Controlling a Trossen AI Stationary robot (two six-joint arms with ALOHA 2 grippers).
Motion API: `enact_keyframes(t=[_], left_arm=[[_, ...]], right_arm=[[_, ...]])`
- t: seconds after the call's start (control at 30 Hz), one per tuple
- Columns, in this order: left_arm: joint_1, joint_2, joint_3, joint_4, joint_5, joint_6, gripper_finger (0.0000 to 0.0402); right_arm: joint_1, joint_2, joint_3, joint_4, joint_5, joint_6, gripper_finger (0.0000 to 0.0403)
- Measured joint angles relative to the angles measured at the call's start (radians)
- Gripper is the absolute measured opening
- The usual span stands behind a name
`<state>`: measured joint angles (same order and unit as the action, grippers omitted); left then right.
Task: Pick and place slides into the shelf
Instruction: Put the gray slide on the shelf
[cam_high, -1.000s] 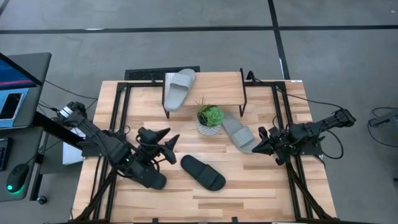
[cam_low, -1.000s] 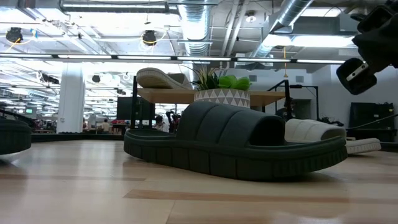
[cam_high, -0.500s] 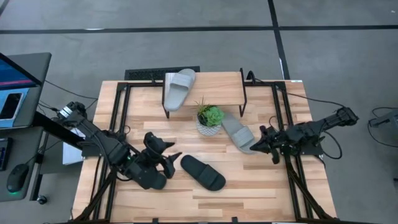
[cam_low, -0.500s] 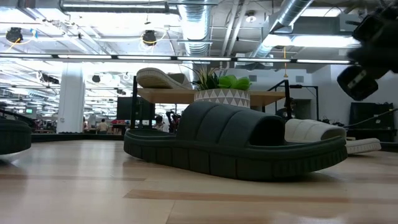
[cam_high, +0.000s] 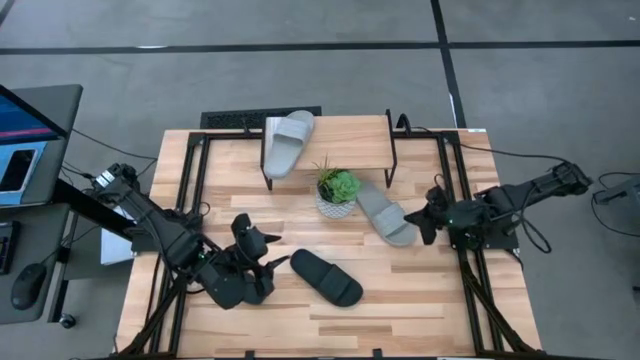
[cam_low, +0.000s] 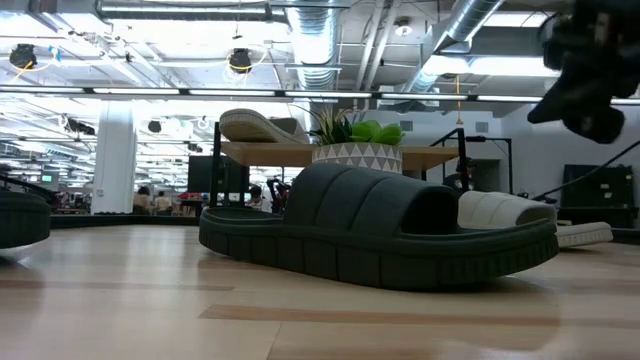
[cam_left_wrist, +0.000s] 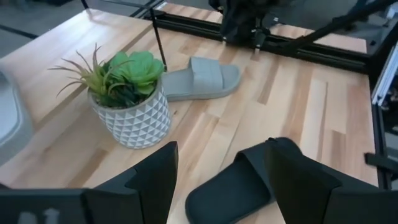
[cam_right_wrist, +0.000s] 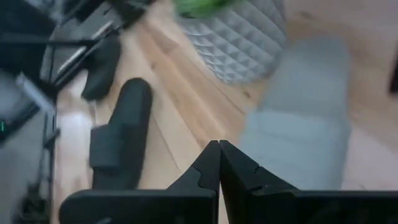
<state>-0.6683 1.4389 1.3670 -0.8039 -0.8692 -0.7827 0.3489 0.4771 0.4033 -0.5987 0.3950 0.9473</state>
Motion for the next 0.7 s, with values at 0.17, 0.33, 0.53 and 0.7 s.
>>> enact_keyframes(t=[0.17, 0.33, 0.53, 0.7], left_arm=[[-0.019, -0.034, 0.0, -0.071, -0.008, 0.01, 0.0224], [-0.027, -0.05, 0.0, -0.115, -0.023, 0.01, 0.0224], [-0.027, -0.048, 0.0, -0.143, -0.03, 0.01, 0.0224], [-0.027, -0.048, 0.0, -0.158, -0.03, 0.01, 0.0224]], right_arm=[[0.026, 0.074, 0.02, -0.207, -0.005, 0.197, 0.0], [0.057, 0.151, 0.021, -0.289, -0.031, 0.35, 0.0], [0.07, 0.22, 0.021, -0.248, -0.087, 0.445, 0.0], [0.036, 0.25, 0.021, -0.244, -0.185, 0.449, 0.0]])
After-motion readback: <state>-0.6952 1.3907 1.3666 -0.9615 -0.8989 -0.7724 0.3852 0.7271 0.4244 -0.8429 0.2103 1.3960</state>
